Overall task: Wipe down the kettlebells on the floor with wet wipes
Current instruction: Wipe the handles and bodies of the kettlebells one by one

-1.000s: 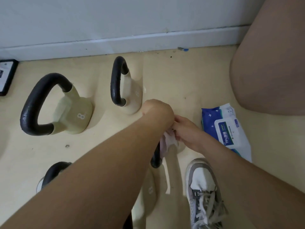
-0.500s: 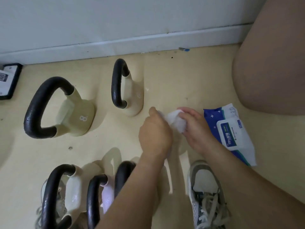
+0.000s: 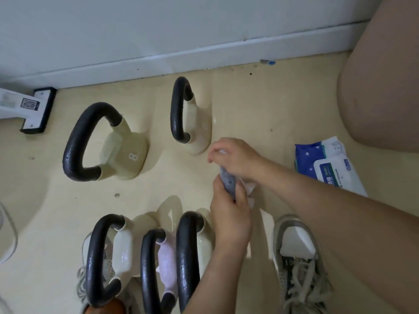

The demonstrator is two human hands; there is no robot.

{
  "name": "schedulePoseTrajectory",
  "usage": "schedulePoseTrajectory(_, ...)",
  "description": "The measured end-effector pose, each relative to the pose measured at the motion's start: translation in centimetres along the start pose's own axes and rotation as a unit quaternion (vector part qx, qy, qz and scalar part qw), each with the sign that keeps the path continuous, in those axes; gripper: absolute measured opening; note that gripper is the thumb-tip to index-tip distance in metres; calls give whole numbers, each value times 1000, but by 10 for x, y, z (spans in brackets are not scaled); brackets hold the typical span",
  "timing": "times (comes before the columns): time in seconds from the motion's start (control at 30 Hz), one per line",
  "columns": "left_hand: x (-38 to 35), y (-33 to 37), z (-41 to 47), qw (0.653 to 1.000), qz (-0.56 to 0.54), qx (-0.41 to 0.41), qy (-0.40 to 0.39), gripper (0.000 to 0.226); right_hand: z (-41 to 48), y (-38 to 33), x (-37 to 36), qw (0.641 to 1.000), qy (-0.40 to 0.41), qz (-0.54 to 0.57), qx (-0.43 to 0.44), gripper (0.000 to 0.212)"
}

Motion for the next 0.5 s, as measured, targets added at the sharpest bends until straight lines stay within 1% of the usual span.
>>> schedulePoseTrajectory(0.03,0,1,5,1000,-11,19,2,14,8,11,0,992,-16,91,-84,19)
schedulePoseTrajectory(0.07,1,1,8,999,-14,31,0,16,11,15,-1,983,-23,131,-126,20)
schedulePoseTrajectory(0.1,2,-1,10,999,-17,38,-5,18,10,13,0,991,-21,87,-102,23)
schedulePoseTrajectory(0.13,4,-2,9,999,-24,37,-16,18,3,4,0,999,-11,-22,-23,26)
schedulePoseTrajectory(0.17,5,-2,5,999,-32,23,-32,18,-10,-14,-3,989,3,-122,87,30)
schedulePoseTrajectory(0.2,5,-1,-2,998,-38,6,-50,19,-26,-32,-8,961,10,-203,189,33)
schedulePoseTrajectory(0.23,6,-2,-10,997,-42,-5,-61,22,-39,-40,-13,935,5,-248,255,34)
schedulePoseTrajectory(0.27,7,-4,-17,997,-48,-6,-64,23,-44,-41,-15,919,-2,-262,294,34)
schedulePoseTrajectory(0.3,6,-6,-22,997,-56,-1,-59,21,-35,-38,-12,922,-6,-261,285,34)
schedulePoseTrajectory(0.33,6,-9,-24,998,-54,4,-45,19,-21,-33,-9,935,-9,-255,248,34)
schedulePoseTrajectory(0.37,6,-12,-27,999,-44,7,-31,18,-5,-24,-3,962,-20,-214,168,33)
schedulePoseTrajectory(0.4,6,-13,-28,999,-37,7,-22,20,10,-12,0,987,-37,-142,73,34)
schedulePoseTrajectory(0.43,5,-12,-28,999,-36,5,-17,22,18,1,1,997,-46,-60,-8,36)
schedulePoseTrajectory(0.47,5,-12,-28,999,-34,6,-16,23,22,9,-2,998,-45,4,-53,37)
schedulePoseTrajectory(0.5,5,-12,-27,999,-28,12,-25,22,20,12,-3,997,-20,40,-67,39)
Point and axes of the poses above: each hand's wrist, its own z-axis towards the middle knuckle, its own x-axis out of the back of the hand, y = z × x, the point moved 8 cm from there along z, towards the middle knuckle, and after that the axes turned 2 degrees about x, right-handed, at the moved point
